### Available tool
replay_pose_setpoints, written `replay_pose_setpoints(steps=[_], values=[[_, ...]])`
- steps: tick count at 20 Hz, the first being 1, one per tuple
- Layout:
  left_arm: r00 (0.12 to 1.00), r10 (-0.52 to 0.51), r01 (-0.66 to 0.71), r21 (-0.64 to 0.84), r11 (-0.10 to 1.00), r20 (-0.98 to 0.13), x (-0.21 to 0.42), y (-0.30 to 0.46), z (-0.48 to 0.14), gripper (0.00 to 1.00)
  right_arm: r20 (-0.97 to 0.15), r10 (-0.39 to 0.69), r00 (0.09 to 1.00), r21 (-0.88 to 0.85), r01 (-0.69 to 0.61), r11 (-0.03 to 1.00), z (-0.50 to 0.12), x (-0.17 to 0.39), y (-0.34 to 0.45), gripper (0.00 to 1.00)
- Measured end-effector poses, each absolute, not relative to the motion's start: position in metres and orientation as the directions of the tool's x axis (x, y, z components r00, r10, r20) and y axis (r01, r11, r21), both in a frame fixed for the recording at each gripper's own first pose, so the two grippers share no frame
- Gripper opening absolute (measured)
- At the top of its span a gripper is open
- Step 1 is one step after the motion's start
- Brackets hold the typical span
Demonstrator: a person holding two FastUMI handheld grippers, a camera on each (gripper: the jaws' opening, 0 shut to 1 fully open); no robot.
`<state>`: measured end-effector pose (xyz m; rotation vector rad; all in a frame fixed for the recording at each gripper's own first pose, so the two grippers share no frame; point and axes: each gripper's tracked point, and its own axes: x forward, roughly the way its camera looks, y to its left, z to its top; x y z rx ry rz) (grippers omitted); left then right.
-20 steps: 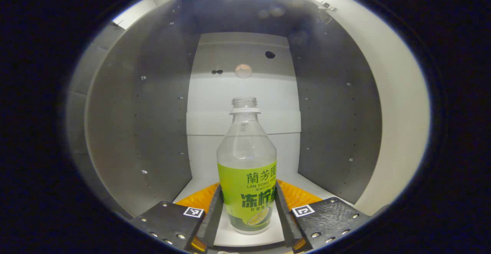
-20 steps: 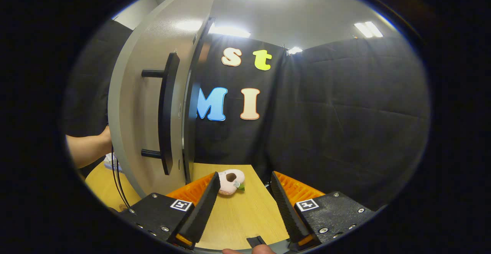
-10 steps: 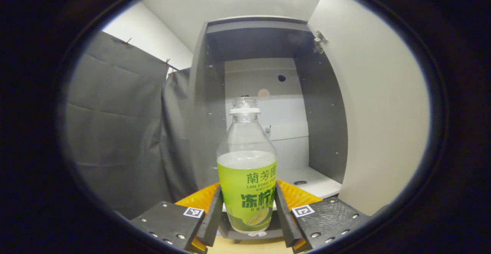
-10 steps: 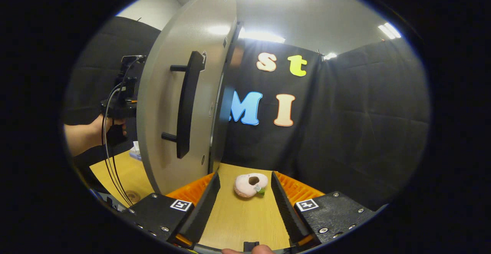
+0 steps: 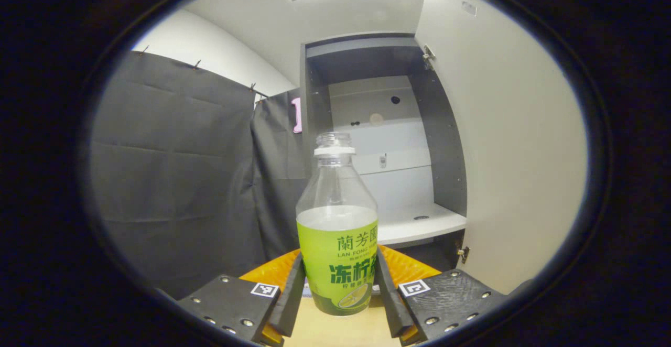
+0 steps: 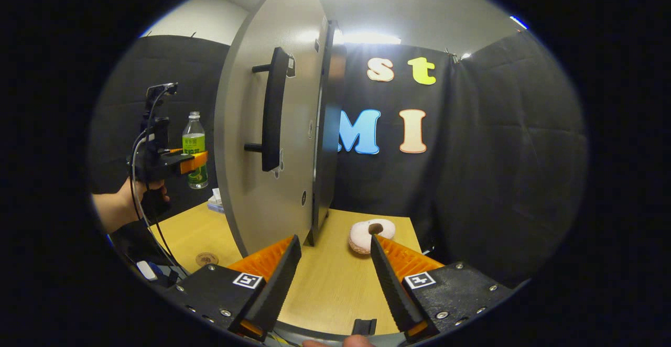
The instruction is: Open the cabinet door with the right hand, grasp the bottle in the cabinet with the left hand and place it on the coaster, then close the cabinet door with the right hand.
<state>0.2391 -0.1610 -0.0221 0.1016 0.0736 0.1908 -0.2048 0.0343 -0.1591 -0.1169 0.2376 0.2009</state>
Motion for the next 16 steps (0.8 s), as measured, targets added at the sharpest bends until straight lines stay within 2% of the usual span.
replay_pose_setpoints(steps=[5, 7, 8, 9, 10, 11, 12, 13, 14, 15, 16], values=[[0.98, 0.201, -0.198, 0.128, 0.972, -0.006, 0.219, -0.166, -0.027, 0.63, -0.267, 0.155, 0.951, -0.11, -0.19, 0.976, -0.177, -0.198, 0.039, 0.83], [0.978, 0.207, -0.203, 0.154, 0.967, -0.006, 0.213, -0.17, -0.035, 0.72, -0.289, 0.142, 0.947, -0.126, -0.185, 0.975, -0.19, -0.205, 0.044, 0.83], [0.978, 0.208, -0.204, 0.154, 0.967, -0.009, 0.212, -0.172, -0.037, 0.72, -0.301, 0.142, 0.943, -0.129, -0.188, 0.974, -0.198, -0.21, 0.047, 0.83], [0.977, 0.211, -0.206, 0.149, 0.967, -0.016, 0.217, -0.172, -0.041, 0.68, -0.31, 0.142, 0.94, -0.132, -0.191, 0.973, -0.205, -0.212, 0.049, 0.83], [0.977, 0.212, -0.207, 0.141, 0.968, -0.026, 0.22, -0.172, -0.046, 0.72, -0.321, 0.139, 0.937, -0.14, -0.192, 0.971, -0.213, -0.216, 0.051, 0.83], [0.976, 0.216, -0.208, 0.137, 0.968, -0.04, 0.215, -0.171, -0.052, 0.72, -0.331, 0.132, 0.935, -0.151, -0.19, 0.97, -0.222, -0.216, 0.052, 0.83], [0.973, 0.226, -0.216, 0.143, 0.966, -0.054, 0.21, -0.169, -0.059, 0.63, -0.342, 0.129, 0.931, -0.156, -0.192, 0.969, -0.229, -0.218, 0.053, 0.83], [0.972, 0.228, -0.216, 0.147, 0.965, -0.065, 0.201, -0.168, -0.061, 0.72, -0.357, 0.134, 0.924, -0.153, -0.199, 0.968, -0.24, -0.218, 0.056, 0.83], [0.97, 0.233, -0.22, 0.149, 0.964, -0.075, 0.199, -0.167, -0.065, 0.72, -0.378, 0.139, 0.916, -0.151, -0.209, 0.966, -0.251, -0.219, 0.059, 0.83], [0.968, 0.237, -0.224, 0.145, 0.964, -0.08, 0.197, -0.167, -0.066, 0.68, -0.397, 0.14, 0.907, -0.152, -0.215, 0.965, -0.26, -0.223, 0.061, 0.83], [0.967, 0.239, -0.226, 0.14, 0.964, -0.087, 0.197, -0.169, -0.068, 0.72, -0.41, 0.146, 0.9, -0.153, -0.226, 0.962, -0.267, -0.226, 0.063, 0.83]])
